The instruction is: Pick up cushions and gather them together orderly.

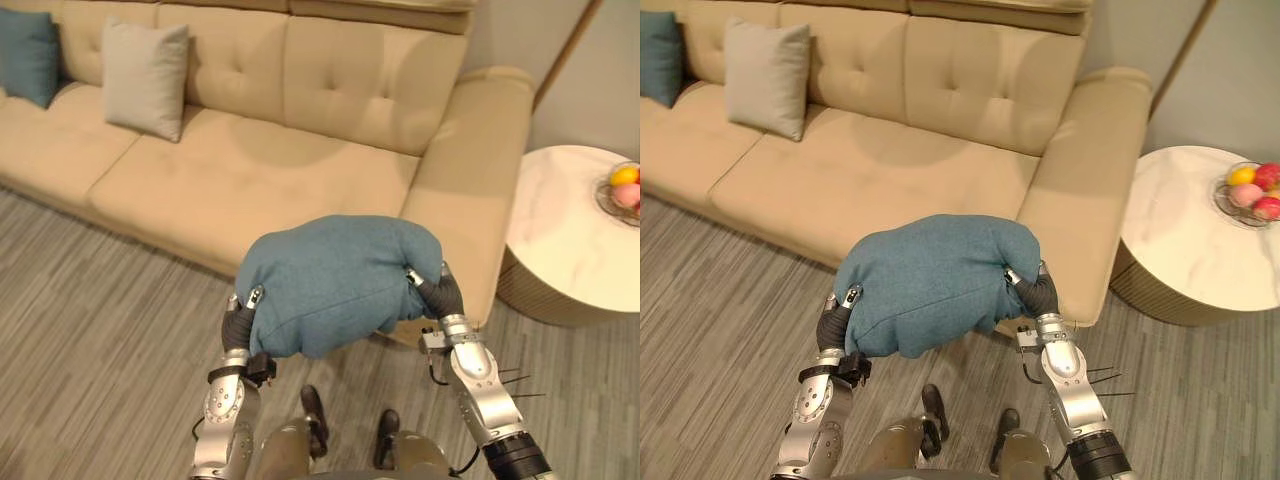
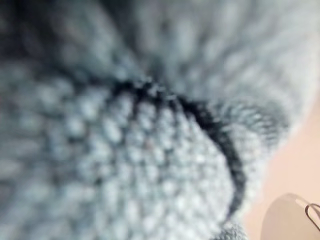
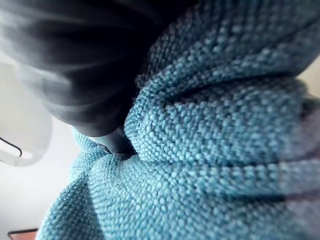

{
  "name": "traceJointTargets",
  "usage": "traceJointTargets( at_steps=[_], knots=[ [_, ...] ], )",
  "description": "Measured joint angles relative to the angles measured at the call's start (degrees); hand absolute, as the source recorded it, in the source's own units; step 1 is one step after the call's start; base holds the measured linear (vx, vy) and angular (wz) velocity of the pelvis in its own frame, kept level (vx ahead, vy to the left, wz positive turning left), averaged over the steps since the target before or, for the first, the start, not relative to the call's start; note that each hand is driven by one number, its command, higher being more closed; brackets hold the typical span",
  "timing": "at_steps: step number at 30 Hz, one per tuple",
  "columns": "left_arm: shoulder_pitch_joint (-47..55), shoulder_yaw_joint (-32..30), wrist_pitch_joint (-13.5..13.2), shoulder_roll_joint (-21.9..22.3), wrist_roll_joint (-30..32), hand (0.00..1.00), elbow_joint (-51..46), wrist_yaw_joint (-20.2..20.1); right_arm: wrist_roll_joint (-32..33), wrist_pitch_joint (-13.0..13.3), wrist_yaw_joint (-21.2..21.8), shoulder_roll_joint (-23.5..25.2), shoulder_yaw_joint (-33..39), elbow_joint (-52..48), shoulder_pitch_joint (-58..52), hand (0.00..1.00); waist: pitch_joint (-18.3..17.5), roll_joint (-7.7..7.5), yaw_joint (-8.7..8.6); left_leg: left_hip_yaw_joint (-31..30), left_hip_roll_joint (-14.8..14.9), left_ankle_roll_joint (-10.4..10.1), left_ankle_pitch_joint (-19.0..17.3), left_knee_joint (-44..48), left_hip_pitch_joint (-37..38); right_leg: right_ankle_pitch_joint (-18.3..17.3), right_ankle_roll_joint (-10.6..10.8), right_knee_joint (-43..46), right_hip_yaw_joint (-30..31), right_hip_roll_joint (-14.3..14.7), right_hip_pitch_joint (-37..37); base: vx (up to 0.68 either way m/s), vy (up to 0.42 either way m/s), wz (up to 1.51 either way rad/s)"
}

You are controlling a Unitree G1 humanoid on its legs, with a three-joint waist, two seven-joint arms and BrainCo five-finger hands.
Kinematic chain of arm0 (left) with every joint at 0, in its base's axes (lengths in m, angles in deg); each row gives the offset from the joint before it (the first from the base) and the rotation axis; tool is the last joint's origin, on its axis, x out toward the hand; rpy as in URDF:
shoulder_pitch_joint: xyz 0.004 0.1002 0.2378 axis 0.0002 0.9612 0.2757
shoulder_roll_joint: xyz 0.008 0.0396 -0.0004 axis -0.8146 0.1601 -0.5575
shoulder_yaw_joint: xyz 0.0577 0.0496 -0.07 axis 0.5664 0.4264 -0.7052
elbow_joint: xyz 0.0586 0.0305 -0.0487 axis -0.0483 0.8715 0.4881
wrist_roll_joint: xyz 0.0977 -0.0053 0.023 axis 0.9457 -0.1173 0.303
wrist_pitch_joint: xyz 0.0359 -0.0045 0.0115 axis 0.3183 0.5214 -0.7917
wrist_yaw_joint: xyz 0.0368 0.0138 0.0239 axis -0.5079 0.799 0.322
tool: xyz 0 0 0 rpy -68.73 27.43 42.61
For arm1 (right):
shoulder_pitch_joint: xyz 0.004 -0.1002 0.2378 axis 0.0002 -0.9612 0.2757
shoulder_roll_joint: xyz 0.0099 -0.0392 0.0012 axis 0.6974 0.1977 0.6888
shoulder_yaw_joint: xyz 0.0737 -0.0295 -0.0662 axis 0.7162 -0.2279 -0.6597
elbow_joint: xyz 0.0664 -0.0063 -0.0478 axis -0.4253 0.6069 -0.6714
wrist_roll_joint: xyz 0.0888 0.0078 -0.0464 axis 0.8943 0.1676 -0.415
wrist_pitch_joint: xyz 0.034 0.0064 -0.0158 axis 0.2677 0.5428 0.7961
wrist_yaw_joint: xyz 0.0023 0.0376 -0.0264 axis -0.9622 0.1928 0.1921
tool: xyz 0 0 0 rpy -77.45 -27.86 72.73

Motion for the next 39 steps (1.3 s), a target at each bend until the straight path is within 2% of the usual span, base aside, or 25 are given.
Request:
traceJointTargets(
  at_steps=[5,8,10,11,12,13,14,16,18,20,21,22,23,24,26,27,28,30,31,34,35,36,37,38,39],
  knots=[
    [0.0,-0.01,-0.03,-1.77,-0.01,1.0,-0.01,0.01,-0.35,-0.02,-0.01,1.9,-1.19,-0.5,0.3,1.0,-0.09,-0.06,0.72,0.54,-0.6,1.66,-3.5,3.82,-0.68,1.09,1.83,-1.75,1.1,-1.01,1.49,-0.01,0.124,-0.07],
    [0.02,-0.05,0.0,-2.06,0.0,1.0,-0.02,0.04,-0.36,-0.31,-0.05,1.9,-1.94,-2.24,0.31,1.0,-0.21,-0.29,1.05,0.74,-1.28,2.78,-6.89,7.87,-2.04,-1.75,3.49,0.17,1.23,-2.64,0.89,0.04,0.127,0.0],
    [0.33,-0.01,0.18,-2.47,0.0,1.0,-0.03,0.09,-0.43,-0.39,-0.07,1.91,-2.47,-2.24,0.31,1.0,-0.47,-1.37,0.76,0.05,-2.67,3.61,-10.61,11.75,-2.0,-5.5,4.39,6.27,1.3,-5.74,0.26,0.12,0.15,0.19],
    [0.65,0.01,0.16,-2.78,0.01,1.0,-0.08,0.2,-0.46,-0.4,-0.06,1.87,-2.77,-2.22,0.32,1.0,-0.75,-1.81,0.3,-0.2,-3.34,3.7,-11.51,12.34,-1.91,-5.58,3.89,9.3,1.44,-6.35,-0.47,0.18,0.1,0.16],
    [1.41,0.0,0.17,-3.01,0.01,1.0,-0.25,0.8,-0.52,-0.4,-0.07,1.72,-3.59,-2.01,0.71,1.0,-1.05,-2.27,-0.15,-1.08,-4.54,5.07,-12.66,12.46,-1.37,-5.2,3.06,18.27,3.42,-8.34,-4.29,0.2,0.121,0.12],
    [2.18,0.02,0.29,-3.03,0.02,1.0,-0.25,1.11,-0.52,-0.42,-0.08,1.76,-4.24,-1.03,0.94,1.0,-1.12,-2.07,-0.41,-1.57,-4.71,5.87,-13.0,11.72,0.28,-4.58,0.29,27.92,5.8,-9.22,-9.53,0.26,0.13,0.13],
    [2.41,0.24,0.3,-3.22,0.02,1.0,-0.26,1.14,-0.52,-0.45,-0.08,1.76,-4.28,-0.64,0.77,1.0,-1.09,-1.95,-1.03,-2.05,-4.42,6.27,-13.23,11.64,1.2,-5.62,0.62,28.58,6.14,-8.76,-10.34,0.24,0.086,0.18],
    [2.42,1.14,0.29,-4.63,0.01,1.0,-0.21,1.17,-0.5,-0.79,-0.07,1.29,-4.36,0.24,0.68,1.0,-1.05,-2.42,-1.4,-3.15,-4.41,5.49,-14.45,9.85,5.13,-6.71,1.32,24.91,5.97,-7.11,-12.24,0.32,0.017,0.25],
    [2.34,1.57,0.3,-5.58,0.01,1.0,-0.17,1.17,-0.47,-0.82,-0.06,0.2,-4.82,0.24,0.57,1.0,-1.02,-2.33,-2.55,-3.97,-4.38,4.28,-14.84,8.27,8.35,-5.55,2.19,17.1,5.65,-5.15,-13.69,0.34,-0.014,0.33],
    [1.72,2.0,0.28,-5.84,0.05,1.0,-0.05,1.16,-0.42,-0.82,-0.05,-0.88,-4.81,0.23,0.16,1.0,-1.15,-2.51,-4.14,-5.16,-4.4,2.01,-16.23,7.66,11.66,1.25,1.52,6.06,5.2,-2.69,-15.57,0.45,-0.07,0.44],
    [1.53,2.45,0.27,-5.81,0.06,1.0,0.37,1.15,-0.41,-0.81,-0.06,-1.21,-4.72,0.23,-0.37,1.0,-1.43,-2.41,-4.52,-5.65,-4.29,1.3,-16.65,7.5,12.39,3.29,0.65,6.01,4.05,-2.27,-14.64,0.54,-0.116,0.44],
    [1.55,3.48,0.24,-6.56,0.07,1.0,0.41,1.14,-0.4,-0.79,-0.06,-1.34,-4.46,-0.16,-1.94,1.0,-2.68,-3.41,-4.88,-6.1,-4.77,-0.17,-17.5,7.17,13.49,9.61,-1.11,3.4,4.3,-1.02,-12.45,0.57,-0.138,0.18],
    [0.76,3.63,0.15,-5.44,0.09,1.0,2.15,0.99,-0.39,-0.91,0.0,-2.04,-3.78,-0.07,-2.26,1.0,-2.81,-1.55,-4.35,-6.22,-2.96,-2.0,-18.74,7.84,13.95,9.03,-3.54,3.72,3.21,0.23,-11.53,0.56,-0.132,0.14],
    [0.31,3.8,0.27,-4.92,0.1,1.0,3.01,0.92,-0.36,-0.95,0.0,-2.36,-3.37,-0.04,-2.59,1.0,-2.69,-0.61,-4.84,-6.35,-2.06,-2.78,-18.66,9.25,13.41,8.78,-3.96,3.86,2.28,0.54,-11.07,0.51,-0.13,0.09],
    [-0.52,4.19,0.61,-4.11,0.2,1.0,4.54,0.51,-0.35,-1.06,0.18,-2.75,-2.01,-0.03,-4.4,1.0,-2.85,-0.06,-5.44,-5.88,0.15,-4.81,-17.43,20.64,9.52,6.37,-4.2,2.98,1.45,1.4,-8.41,0.44,-0.124,0.15],
    [-0.44,4.44,0.84,-3.55,0.2,1.0,5.06,-0.04,-0.33,-1.07,0.17,-3.05,-1.88,-0.05,-5.55,1.0,-2.79,0.01,-5.48,-5.78,2.21,-5.89,-14.07,32.76,5.79,5.01,-4.34,1.56,1.66,2.17,-5.11,0.47,-0.11,-0.25],
    [0.02,4.49,0.96,-3.4,0.18,1.0,5.7,-0.49,-0.2,-1.07,0.14,-3.14,-1.88,-0.1,-6.32,1.0,-2.67,-0.13,-4.73,-5.55,4.42,-5.45,-14.18,42.65,2.45,3.92,-4.25,0.07,3.26,2.65,-1.54,0.53,-0.084,-0.35],
    [0.05,4.6,1.24,-2.94,0.15,1.0,6.51,-0.53,0.08,-1.07,0.11,-3.06,-1.79,-0.52,-6.68,1.0,-2.63,-0.18,-4.35,-4.18,5.8,-2.97,-15.72,48.51,-0.97,3.7,-4.26,-2.05,6.05,2.63,2.01,0.41,-0.006,-0.71],
    [-0.17,4.57,1.21,-2.85,0.14,1.0,6.31,-0.61,0.07,-1.06,0.11,-3.04,-1.36,-2.08,-6.8,1.0,-2.61,-0.21,-3.41,-3.21,6.19,-1.02,-16.92,47.34,-3.06,3.35,-3.85,-3.41,8.92,2.32,3.12,0.27,0.053,-0.91],
    [-0.2,4.35,1.2,-2.9,0.18,1.0,6.03,-0.66,0.02,-0.8,0.11,-2.26,-0.97,-4.59,-6.7,1.0,-2.48,-0.1,-2.43,-7.0,5.54,0.1,-17.64,34.89,-6.4,1.88,-1.48,-3.64,15.37,1.17,4.31,0.23,0.167,-1.01],
    [-0.21,4.27,1.21,-2.91,0.19,1.0,6.01,-0.67,0.03,-0.74,0.11,-1.99,-0.77,-4.58,-6.72,1.0,-2.4,-0.2,-2.38,-9.13,4.77,-0.37,-17.37,31.18,-6.42,1.54,-0.86,-3.37,16.52,0.75,4.68,0.2,0.28,-1.03],
    [-0.13,4.12,1.19,-2.57,0.2,1.0,5.89,-0.67,0.02,-0.72,0.12,-1.93,-0.72,-4.54,-6.73,1.0,-2.54,0.13,-2.25,-13.39,3.34,-2.71,-15.55,22.2,-5.09,0.79,0.42,-2.53,18.85,0.44,4.86,0.2,0.342,-1.22],
    [0.14,4.1,1.16,-1.69,0.23,1.0,5.37,-0.66,-0.01,-0.58,0.12,-2.3,-0.65,-4.64,-6.68,1.0,-2.78,2.29,-1.95,-17.49,4.31,-5.19,-5.15,12.5,-3.17,-0.61,2.83,-1.53,21.6,1.9,4.74,0.21,0.373,-1.31],
    [0.24,4.11,1.14,-1.53,0.3,1.0,5.16,-0.67,-0.03,-0.39,0.16,-2.37,-0.45,-4.29,-6.58,1.0,-2.6,3.71,-1.92,-18.53,5.54,-7.03,-5.36,12.41,-2.82,-1.24,3.82,-1.27,22.63,3.19,4.73,0.19,0.388,-1.15],
    [0.0,3.77,1.34,-2.49,0.54,1.0,5.25,-0.63,-0.03,-0.81,0.17,-0.01,0.26,-3.25,-7.26,1.0,-2.59,1.71,-2.63,-16.84,4.28,-6.46,-6.37,12.96,-2.01,-1.37,4.58,-1.03,24.6,1.38,3.95,0.16,0.334,-0.85]
  ],
)
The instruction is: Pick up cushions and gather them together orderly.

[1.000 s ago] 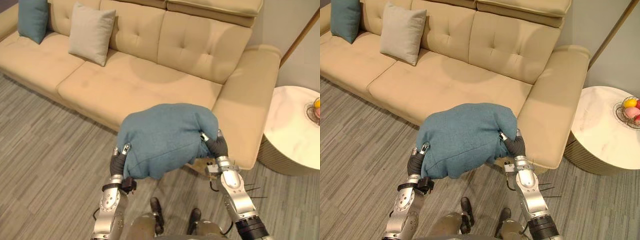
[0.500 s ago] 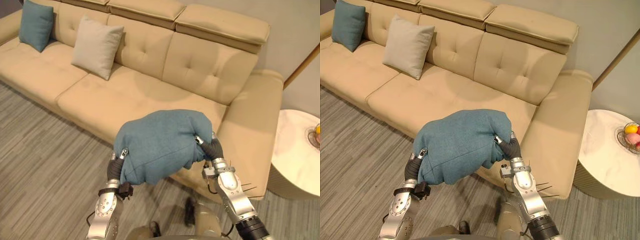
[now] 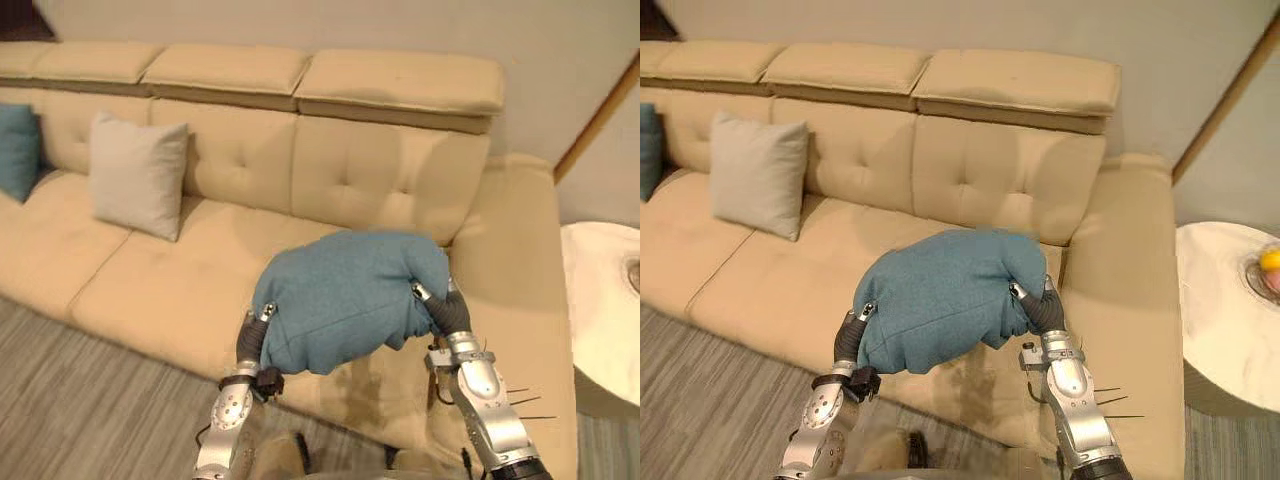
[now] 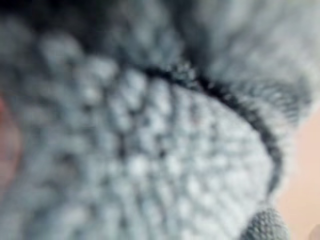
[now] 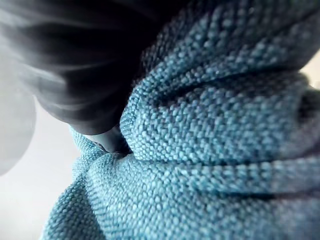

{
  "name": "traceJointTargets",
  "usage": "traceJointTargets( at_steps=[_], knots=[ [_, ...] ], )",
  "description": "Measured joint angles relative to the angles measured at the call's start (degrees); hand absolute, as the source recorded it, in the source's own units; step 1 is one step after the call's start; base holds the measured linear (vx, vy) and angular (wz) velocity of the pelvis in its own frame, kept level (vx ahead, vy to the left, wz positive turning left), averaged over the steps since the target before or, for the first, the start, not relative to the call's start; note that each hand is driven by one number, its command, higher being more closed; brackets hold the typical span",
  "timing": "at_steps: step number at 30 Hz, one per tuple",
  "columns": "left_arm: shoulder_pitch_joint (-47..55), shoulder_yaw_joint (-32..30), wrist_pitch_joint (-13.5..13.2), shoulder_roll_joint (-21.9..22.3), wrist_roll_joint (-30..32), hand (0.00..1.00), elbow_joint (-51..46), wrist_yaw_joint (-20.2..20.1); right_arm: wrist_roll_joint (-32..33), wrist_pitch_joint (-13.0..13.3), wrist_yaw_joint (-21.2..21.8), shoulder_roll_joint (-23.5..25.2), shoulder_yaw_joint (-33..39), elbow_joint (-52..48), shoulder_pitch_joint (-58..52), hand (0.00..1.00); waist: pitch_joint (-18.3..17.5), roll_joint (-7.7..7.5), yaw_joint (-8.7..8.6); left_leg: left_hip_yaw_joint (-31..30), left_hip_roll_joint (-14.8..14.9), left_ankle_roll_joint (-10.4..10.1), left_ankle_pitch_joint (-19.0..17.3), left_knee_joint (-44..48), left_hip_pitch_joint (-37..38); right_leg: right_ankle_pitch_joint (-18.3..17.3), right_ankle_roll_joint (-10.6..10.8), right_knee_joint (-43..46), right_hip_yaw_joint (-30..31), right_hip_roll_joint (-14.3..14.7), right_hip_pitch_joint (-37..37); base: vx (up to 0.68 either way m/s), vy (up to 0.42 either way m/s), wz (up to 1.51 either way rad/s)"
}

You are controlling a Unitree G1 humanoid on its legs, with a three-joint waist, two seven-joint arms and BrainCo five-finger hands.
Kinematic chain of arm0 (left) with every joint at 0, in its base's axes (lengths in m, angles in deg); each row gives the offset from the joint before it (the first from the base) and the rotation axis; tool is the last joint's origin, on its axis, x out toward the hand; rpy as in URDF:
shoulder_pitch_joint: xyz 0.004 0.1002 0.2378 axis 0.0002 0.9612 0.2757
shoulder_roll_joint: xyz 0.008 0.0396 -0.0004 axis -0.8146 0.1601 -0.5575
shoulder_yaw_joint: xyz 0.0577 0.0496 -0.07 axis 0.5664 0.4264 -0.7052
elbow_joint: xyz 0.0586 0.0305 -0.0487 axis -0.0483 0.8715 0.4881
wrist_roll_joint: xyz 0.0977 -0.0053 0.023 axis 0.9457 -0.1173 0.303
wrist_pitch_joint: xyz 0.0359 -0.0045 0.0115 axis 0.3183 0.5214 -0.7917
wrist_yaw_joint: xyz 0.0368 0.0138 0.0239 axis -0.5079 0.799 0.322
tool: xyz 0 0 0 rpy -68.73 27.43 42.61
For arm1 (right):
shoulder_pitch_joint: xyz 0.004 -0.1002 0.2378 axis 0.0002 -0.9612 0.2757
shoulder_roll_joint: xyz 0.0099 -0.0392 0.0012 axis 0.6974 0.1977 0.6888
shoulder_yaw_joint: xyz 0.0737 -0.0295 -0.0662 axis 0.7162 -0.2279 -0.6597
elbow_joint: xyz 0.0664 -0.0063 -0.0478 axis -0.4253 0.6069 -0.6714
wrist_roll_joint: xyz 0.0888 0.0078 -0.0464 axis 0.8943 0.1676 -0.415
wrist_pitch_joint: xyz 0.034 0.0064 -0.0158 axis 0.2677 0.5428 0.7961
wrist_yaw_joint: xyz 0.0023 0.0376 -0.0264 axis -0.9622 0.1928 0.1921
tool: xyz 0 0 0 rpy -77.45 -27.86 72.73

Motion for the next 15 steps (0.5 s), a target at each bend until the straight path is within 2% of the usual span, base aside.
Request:
traceJointTargets(
  at_steps=[1,3,5,11,15],
  knots=[
    [0.26,-0.1,-0.14,-0.93,0.33,1.0,-0.69,-0.04,-0.04,0.0,0.18,1.41,0.0,-0.19,-0.81,1.0,-0.12,-1.81,-0.24,2.45,-1.7,1.07,-0.73,-1.16,1.13,0.16,0.99,-0.62,1.07,-2.06,-0.16,0.14,0.289,-0.69],
    [0.42,-0.15,-0.12,-1.13,0.42,1.0,-0.71,-0.04,-0.36,-0.01,0.23,1.98,0.0,-0.21,-0.97,1.0,-0.29,-2.6,-0.46,5.2,-2.86,2.11,-1.34,-1.65,1.97,1.42,2.33,-2.54,3.33,-3.58,0.12,0.12,0.224,-0.63],
    [1.6,-0.14,-0.05,-1.15,0.53,1.0,-1.39,-0.04,-0.42,-0.02,0.84,1.99,-0.05,-0.27,-0.99,1.0,-0.29,-2.68,-0.64,9.01,-3.62,2.85,-1.79,-2.57,3.48,3.61,2.84,-5.13,6.47,-4.83,0.19,0.09,0.177,-0.75],
    [1.03,-0.82,-0.06,-1.62,1.51,1.0,-4.0,0.52,-1.38,-0.04,0.52,2.11,-0.14,-0.24,1.56,1.0,-0.29,-2.73,-0.73,15.2,-3.1,2.8,-0.9,-7.41,5.1,6.64,1.88,-7.41,11.31,-3.68,-3.72,-0.01,0.019,-0.63],
    [-8.83,-1.13,-0.07,-2.13,2.27,1.0,-2.14,4.22,-2.83,-0.05,-4.36,2.81,-0.1,2.52,10.81,1.0,-0.14,-2.8,-1.13,17.62,-3.06,2.43,3.04,-13.5,4.13,10.03,0.84,-9.56,11.43,-2.81,-7.99,-0.08,-0.065,-0.34]
  ],
)
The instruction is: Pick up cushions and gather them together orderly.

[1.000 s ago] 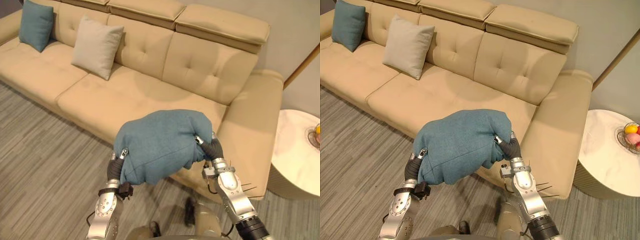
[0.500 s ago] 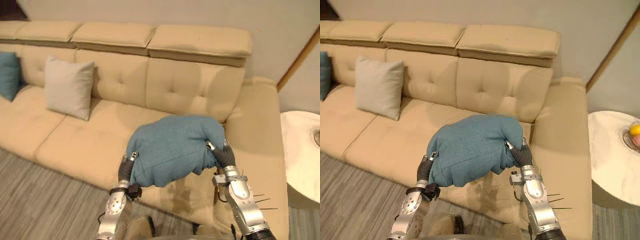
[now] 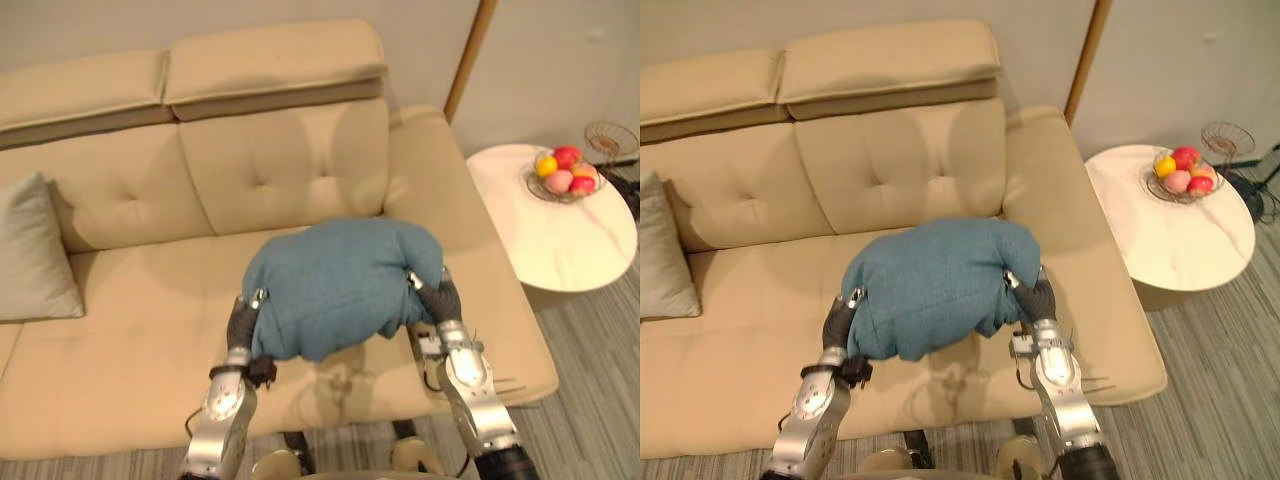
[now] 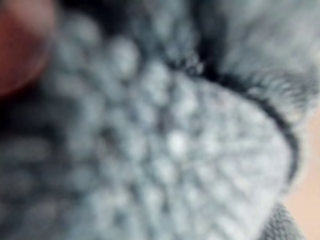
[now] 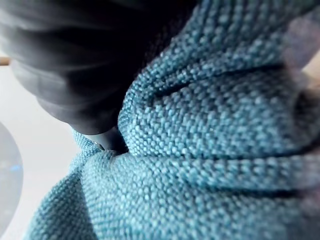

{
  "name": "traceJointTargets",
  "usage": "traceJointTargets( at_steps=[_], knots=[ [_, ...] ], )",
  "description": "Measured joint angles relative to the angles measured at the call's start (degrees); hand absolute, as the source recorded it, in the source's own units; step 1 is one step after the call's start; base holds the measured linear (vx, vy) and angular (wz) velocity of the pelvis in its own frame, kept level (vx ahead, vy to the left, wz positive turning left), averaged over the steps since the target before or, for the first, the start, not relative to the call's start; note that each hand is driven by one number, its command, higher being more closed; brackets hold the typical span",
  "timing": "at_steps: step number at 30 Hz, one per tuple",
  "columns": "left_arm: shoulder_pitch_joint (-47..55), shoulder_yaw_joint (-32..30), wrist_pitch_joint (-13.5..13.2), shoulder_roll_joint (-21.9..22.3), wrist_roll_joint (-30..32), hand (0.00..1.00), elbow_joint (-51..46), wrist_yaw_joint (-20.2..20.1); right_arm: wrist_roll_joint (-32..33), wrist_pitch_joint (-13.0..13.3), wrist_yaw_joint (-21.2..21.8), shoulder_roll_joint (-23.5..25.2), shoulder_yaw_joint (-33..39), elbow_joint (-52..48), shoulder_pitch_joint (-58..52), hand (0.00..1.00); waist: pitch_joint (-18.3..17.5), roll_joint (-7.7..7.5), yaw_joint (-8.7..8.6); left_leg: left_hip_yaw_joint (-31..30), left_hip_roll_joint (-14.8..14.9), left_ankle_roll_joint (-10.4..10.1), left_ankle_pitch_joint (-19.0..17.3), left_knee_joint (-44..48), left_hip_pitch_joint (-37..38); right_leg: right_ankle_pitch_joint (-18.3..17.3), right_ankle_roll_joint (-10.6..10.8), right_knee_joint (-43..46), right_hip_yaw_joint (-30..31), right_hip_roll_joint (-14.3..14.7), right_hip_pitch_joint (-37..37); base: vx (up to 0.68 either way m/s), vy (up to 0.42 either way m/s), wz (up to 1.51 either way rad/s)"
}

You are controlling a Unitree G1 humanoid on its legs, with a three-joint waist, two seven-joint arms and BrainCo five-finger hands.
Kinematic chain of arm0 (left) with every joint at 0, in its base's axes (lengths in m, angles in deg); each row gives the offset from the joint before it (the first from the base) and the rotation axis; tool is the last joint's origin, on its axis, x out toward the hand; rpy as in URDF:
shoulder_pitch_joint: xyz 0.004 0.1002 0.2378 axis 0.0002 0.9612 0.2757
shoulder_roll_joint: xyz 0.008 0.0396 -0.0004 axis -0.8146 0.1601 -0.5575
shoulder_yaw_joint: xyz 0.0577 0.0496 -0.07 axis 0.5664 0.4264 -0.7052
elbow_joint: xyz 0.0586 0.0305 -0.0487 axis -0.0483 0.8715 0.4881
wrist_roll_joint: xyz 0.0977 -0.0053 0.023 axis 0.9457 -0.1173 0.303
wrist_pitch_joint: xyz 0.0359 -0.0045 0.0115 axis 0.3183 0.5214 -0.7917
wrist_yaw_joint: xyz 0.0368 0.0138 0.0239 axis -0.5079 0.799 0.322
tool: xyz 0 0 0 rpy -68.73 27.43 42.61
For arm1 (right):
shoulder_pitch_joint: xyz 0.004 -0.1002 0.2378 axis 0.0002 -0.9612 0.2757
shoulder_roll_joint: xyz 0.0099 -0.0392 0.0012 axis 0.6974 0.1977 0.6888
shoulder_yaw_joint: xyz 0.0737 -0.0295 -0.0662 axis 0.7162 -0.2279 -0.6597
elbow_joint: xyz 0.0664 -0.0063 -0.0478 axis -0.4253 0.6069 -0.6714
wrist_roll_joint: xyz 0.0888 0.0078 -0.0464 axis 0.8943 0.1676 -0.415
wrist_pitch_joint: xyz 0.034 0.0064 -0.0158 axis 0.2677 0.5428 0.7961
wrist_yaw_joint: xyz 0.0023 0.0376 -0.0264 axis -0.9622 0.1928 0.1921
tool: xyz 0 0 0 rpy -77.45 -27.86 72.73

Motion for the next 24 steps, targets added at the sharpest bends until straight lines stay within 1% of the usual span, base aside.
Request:
traceJointTargets(
  at_steps=[1,2,3,4,5,6,7,8,9,10,11,13,14,15,17,18,20,21,22,23,24],
  knots=[
    [-5.87,-0.02,-0.12,-0.78,0.04,1.0,1.65,2.38,-0.43,0.0,-2.97,0.3,0.02,2.32,5.66,1.0,0.66,-0.05,-0.04,0.21,0.0,0.1,1.46,-1.22,-1.28,1.3,0.02,-0.58,-0.02,0.17,-1.71,-0.1,-0.069,-0.15],
    [-8.28,-0.06,-0.12,-1.16,0.04,1.0,2.52,3.2,-0.59,0.01,-3.86,0.34,0.03,3.4,7.99,1.0,1.0,-0.01,-0.04,0.21,0.05,0.13,1.98,-1.61,-1.85,1.85,-0.04,-0.87,-0.06,0.26,-2.37,-0.15,-0.084,-0.07],
    [-14.89,-0.25,-0.19,-2.59,0.05,1.0,5.21,4.74,-1.02,-0.02,-5.81,0.33,0.26,6.24,14.2,1.0,2.6,-0.19,0.05,0.19,0.23,0.24,2.89,-1.8,-3.23,2.83,0.07,-1.04,-0.28,0.44,-3.69,-0.17,-0.067,0.03],
    [-24.72,-0.79,-0.22,-5.37,0.06,1.0,9.93,6.84,-1.64,-0.32,-8.38,0.35,1.42,9.54,22.75,1.0,4.95,-0.37,0.33,-0.07,0.41,0.51,4.15,-1.72,-5.38,4.11,0.68,-1.12,-0.59,0.57,-5.63,-0.19,-0.066,0.06],
    [-28.69,-1.08,-0.22,-6.37,0.06,1.0,11.84,7.61,-1.94,-0.44,-9.17,0.38,1.93,10.89,26.2,1.0,5.49,-0.47,0.41,-0.23,0.42,0.58,4.63,-1.64,-6.72,4.5,0.74,-1.16,-0.71,0.56,-6.82,-0.21,-0.063,0.13],
    [-37.37,-1.42,-0.22,-8.7,0.06,1.0,15.47,9.41,-2.11,-0.64,-11.05,0.44,2.93,13.65,34.04,1.0,6.94,-0.58,0.46,-0.58,0.45,0.87,5.95,-1.64,-9.4,5.86,0.89,-1.73,-1.15,0.54,-8.97,-0.25,-0.069,0.18],
    [-46.6,-1.56,-0.21,-11.26,0.07,1.0,18.81,11.2,-2.24,-0.7,-13.09,0.58,4.66,15.87,41.83,1.0,9.89,-0.56,0.47,-1.15,0.49,1.05,7.25,-1.92,-10.63,7.27,1.09,-2.65,-1.91,0.5,-9.64,-0.2,-0.056,0.18],
    [-49.84,-1.63,-0.21,-11.94,0.08,1.0,19.75,11.7,-2.44,-0.7,-13.77,0.77,5.5,16.61,44.44,1.0,10.97,-0.65,0.52,-1.36,0.48,1.04,7.67,-2.24,-10.76,7.63,1.21,-2.94,-2.09,0.5,-9.67,-0.19,-0.047,0.18],
    [-55.8,-2.39,-0.21,-13.08,0.21,1.0,21.16,12.6,-3.04,-0.71,-15.05,1.47,7.69,17.84,49.06,1.0,12.15,-0.69,0.59,-1.75,0.42,1.12,8.62,-2.87,-11.67,8.21,1.31,-3.09,-2.4,0.54,-10.54,-0.16,-0.039,0.2],
    [-63.91,-3.72,-0.27,-14.06,0.84,1.0,22.91,13.68,-3.86,-0.7,-17.05,2.95,11.07,20.24,55.68,1.0,12.79,-0.69,0.44,-2.36,0.38,1.32,9.54,-3.44,-13.58,8.84,1.38,-3.14,-3.1,0.54,-12.33,-0.19,-0.045,0.19],
    [-66.38,-3.97,-0.34,-14.27,1.2,1.0,23.63,13.94,-3.96,-0.67,-17.58,3.19,11.82,20.87,57.44,1.0,12.94,-0.65,0.41,-2.51,0.35,1.32,9.9,-3.61,-14.03,9.01,1.32,-3.21,-3.28,0.54,-12.68,-0.13,-0.031,0.19],
    [-75.68,-4.22,-0.96,-15.22,2.72,1.0,25.4,15.19,-4.46,-0.61,-19.79,3.44,13.92,22.03,63.0,1.0,14.35,-0.63,0.53,-3.08,0.02,1.59,11.14,-5.28,-14.48,9.53,1.46,-3.9,-3.97,0.36,-13.12,-0.09,-0.007,0.15],
    [-78.93,-4.23,-1.53,-15.9,3.41,1.0,25.98,15.8,-4.66,-0.44,-20.78,3.43,14.24,22.48,64.93,0.0,14.37,-0.62,0.48,-3.34,-0.15,1.62,11.9,-6.25,-15.07,9.54,1.48,-3.93,-4.43,0.33,-13.92,-0.1,-0.011,0.15],
    [-82.15,-4.23,-2.41,-16.78,4.16,0.0,26.85,16.25,-5.57,0.11,-21.69,3.4,14.79,23.68,67.33,0.0,14.39,-0.59,0.43,-3.6,-0.37,1.75,13.09,-7.8,-15.65,9.74,1.53,-4.03,-4.92,0.32,-14.99,-0.09,-0.016,0.16],
    [-89.43,-4.41,-4.15,-17.53,5.06,0.0,31.03,17.13,-6.66,1.11,-23.16,2.11,15.5,28.14,73.03,0.0,14.78,-0.41,0.44,-4.79,-0.68,2.01,14.64,-8.89,-18.56,11.1,1.72,-5.83,-6.09,0.02,-16.83,-0.07,-0.009,0.23],
    [-90.66,-4.42,-4.35,-17.54,5.07,0.0,32.31,17.25,-6.66,1.33,-23.27,1.49,15.64,29.84,74.25,0.0,15.17,-0.35,0.45,-5.05,-0.72,2.01,14.81,-8.89,-18.99,11.28,1.78,-6.1,-6.47,-0.07,-16.97,-0.05,0.01,0.28],
    [-94.74,-4.32,-4.42,-17.56,5.03,0.0,38.67,17.53,-5.99,2.13,-22.95,-1.16,15.89,39.81,79.16,0.0,17.04,-0.06,0.47,-6.53,-0.83,2.12,15.61,-8.91,-21.28,11.89,1.79,-7.16,-8.11,-0.28,-17.88,-0.05,0.017,0.29],
    [-95.14,-4.25,-4.4,-17.56,5.03,0.0,39.62,17.58,-5.65,2.2,-22.79,-1.78,15.79,41.78,79.81,0.0,17.39,0.05,0.48,-6.84,-0.81,2.14,15.79,-8.91,-21.93,11.91,1.78,-7.17,-8.45,-0.26,-18.34,-0.05,0.017,0.26],
    [-95.33,-3.87,-4.2,-17.5,4.98,0.0,41.51,17.38,-3.48,2.15,-21.05,-3.1,15.67,45.89,80.63,0.0,18.07,0.18,0.66,-7.43,-0.81,2.15,16.11,-8.92,-23.25,11.98,1.78,-7.17,-8.98,-0.24,-19.36,-0.04,0.016,0.18],
    [-95.32,-3.8,-4.16,-17.33,4.97,0.0,42.94,17.21,-2.48,2.11,-20.09,-3.71,15.49,47.84,80.71,0.0,18.67,0.33,0.82,-7.81,-0.81,2.09,16.33,-8.91,-23.86,12.0,1.77,-7.18,-9.36,-0.24,-19.65,-0.04,0.03,0.24],
    [-95.06,-3.85,-4.02,-17.05,4.86,0.0,45.66,17.12,-0.99,1.98,-18.63,-4.6,14.26,51.37,80.67,0.0,19.87,0.54,0.85,-8.51,-0.79,2.0,16.6,-8.91,-24.84,12.0,1.77,-7.18,-10.1,-0.23,-20.2,-0.03,0.042,0.23]
  ],
)
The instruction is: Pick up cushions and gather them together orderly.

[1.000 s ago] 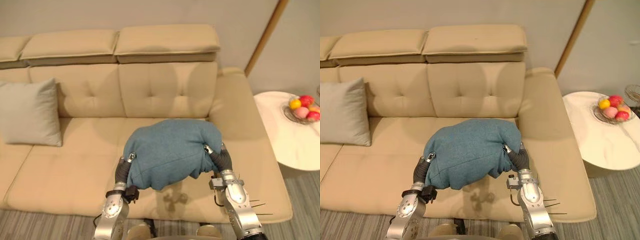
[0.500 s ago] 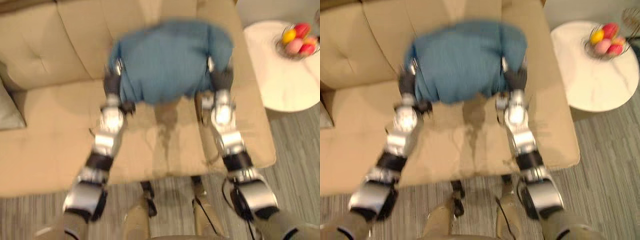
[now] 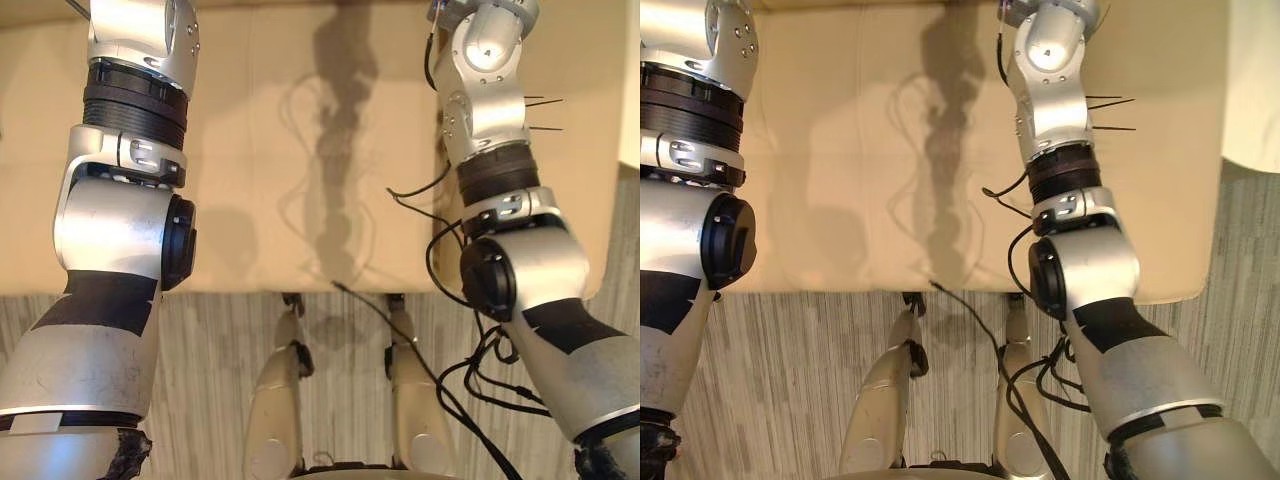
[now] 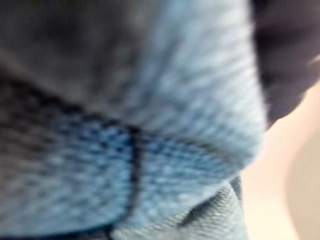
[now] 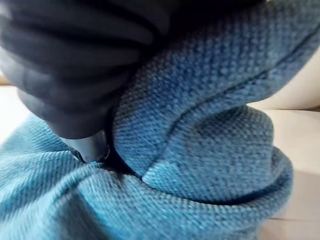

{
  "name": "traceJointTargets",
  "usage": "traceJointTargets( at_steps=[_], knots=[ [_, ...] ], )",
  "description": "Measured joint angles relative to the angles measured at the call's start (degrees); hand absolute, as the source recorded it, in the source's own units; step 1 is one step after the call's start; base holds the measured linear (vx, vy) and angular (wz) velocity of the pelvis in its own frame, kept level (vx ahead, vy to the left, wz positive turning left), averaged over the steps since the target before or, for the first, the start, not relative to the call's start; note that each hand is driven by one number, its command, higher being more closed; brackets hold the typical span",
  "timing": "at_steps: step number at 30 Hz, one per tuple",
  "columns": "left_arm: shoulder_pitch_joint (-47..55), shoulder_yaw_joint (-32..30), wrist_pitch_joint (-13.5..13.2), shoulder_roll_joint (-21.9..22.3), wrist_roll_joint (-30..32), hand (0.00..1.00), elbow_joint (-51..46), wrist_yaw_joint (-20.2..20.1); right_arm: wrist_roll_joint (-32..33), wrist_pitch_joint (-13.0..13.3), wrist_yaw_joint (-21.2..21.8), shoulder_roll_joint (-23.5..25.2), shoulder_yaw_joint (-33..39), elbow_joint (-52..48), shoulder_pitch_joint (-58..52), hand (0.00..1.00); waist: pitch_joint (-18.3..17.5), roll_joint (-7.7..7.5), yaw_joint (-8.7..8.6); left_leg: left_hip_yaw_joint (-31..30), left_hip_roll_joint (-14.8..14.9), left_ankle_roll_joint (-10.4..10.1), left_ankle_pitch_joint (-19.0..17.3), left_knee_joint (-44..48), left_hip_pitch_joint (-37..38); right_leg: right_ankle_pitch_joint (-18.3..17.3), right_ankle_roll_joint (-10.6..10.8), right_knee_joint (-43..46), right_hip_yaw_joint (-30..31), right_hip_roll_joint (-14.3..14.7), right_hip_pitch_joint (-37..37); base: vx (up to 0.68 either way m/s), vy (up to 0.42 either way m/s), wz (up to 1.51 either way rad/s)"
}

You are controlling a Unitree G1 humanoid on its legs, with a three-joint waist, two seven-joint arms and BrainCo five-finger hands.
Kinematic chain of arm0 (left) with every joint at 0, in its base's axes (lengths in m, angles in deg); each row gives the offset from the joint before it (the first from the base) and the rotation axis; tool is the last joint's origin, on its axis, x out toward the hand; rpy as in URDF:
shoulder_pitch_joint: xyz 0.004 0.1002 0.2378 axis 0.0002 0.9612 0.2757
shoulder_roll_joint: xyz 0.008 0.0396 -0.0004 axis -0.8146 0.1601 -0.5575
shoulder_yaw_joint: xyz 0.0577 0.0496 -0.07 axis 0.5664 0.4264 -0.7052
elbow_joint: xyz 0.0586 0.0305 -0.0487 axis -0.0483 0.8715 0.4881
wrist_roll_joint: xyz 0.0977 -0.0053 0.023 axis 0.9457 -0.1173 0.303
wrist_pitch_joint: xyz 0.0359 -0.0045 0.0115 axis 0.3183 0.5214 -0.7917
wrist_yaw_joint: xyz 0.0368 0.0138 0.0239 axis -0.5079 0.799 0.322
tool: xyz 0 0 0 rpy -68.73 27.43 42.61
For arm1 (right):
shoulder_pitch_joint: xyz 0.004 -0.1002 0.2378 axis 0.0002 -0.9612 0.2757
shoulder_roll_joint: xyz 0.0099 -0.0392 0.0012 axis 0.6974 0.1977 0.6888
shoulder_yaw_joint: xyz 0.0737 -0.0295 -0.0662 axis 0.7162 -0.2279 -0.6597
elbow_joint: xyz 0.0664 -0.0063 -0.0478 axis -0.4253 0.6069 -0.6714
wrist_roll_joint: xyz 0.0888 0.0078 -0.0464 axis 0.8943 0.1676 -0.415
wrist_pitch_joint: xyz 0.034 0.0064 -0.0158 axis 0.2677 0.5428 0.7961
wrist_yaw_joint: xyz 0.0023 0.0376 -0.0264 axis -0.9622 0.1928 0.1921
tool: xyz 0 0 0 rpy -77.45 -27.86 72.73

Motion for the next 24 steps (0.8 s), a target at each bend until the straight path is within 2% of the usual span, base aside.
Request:
traceJointTargets(
  at_steps=[1,4,7,12,18,21,24],
  knots=[
    [0.75,-0.14,0.37,0.37,-0.59,0.0,2.13,-0.32,1.66,-1.15,2.33,-0.41,-1.01,2.78,-0.03,0.0,0.74,0.04,0.18,-0.48,0.01,0.0,0.26,0.01,-1.36,0.02,-0.02,0.0,-0.5,0.02,-1.02,-0.03,0.046,0.22],
    [4.08,-3.3,1.8,2.95,-2.38,0.0,4.83,-1.93,4.11,-3.43,5.57,-0.94,-3.05,5.88,-1.06,0.0,2.68,0.07,1.04,-1.08,0.1,-0.11,0.73,0.02,-4.21,0.03,-0.03,0.0,-1.45,0.08,-3.26,-0.01,0.055,0.15],
    [10.47,-7.21,2.93,5.86,-2.7,0.0,4.99,-3.46,4.7,-4.58,6.99,-0.63,-8.4,5.78,-4.6,0.0,3.76,0.04,1.34,-0.82,0.15,-0.12,0.73,0.02,-5.44,0.03,-0.03,0.03,-1.58,0.06,-4.46,0.03,0.081,0.03],
    [17.02,-9.68,3.97,8.64,-3.11,0.0,4.95,-4.29,4.67,-4.96,8.12,-0.72,-11.11,0.25,-9.16,0.0,3.76,0.03,1.25,-0.07,0.83,-0.15,0.71,0.03,-6.77,0.02,-0.04,1.56,-1.47,0.63,-6.84,0.02,0.067,-0.1],
    [20.88,-11.42,3.98,7.1,-3.05,0.0,2.75,-6.41,6.31,-4.59,8.42,-0.86,-11.99,-5.78,-12.86,0.0,3.76,0.02,1.28,1.37,2.21,-0.62,0.92,-0.01,-7.33,-1.23,-0.68,5.06,-1.27,1.7,-9.76,-0.04,0.039,-0.13],
    [23.54,-11.92,4.19,4.74,-2.89,0.0,1.5,-7.55,7.26,-4.14,10.21,-1.16,-12.78,-9.47,-15.29,0.0,3.75,0.02,1.21,2.03,2.77,-0.99,0.81,-0.01,-7.26,-1.34,-0.84,5.66,-1.18,2.14,-10.22,-0.05,0.019,-0.1],
    [26.25,-12.42,4.27,2.02,-1.92,0.0,-0.98,-8.94,8.49,-3.83,11.94,-3.72,-14.56,-14.46,-18.16,0.0,3.75,0.02,1.24,2.22,3.29,-1.16,1.07,0.01,-6.73,-1.34,-0.86,6.21,-1.1,2.67,-10.15,-0.05,-0.001,-0.07]
  ],
)
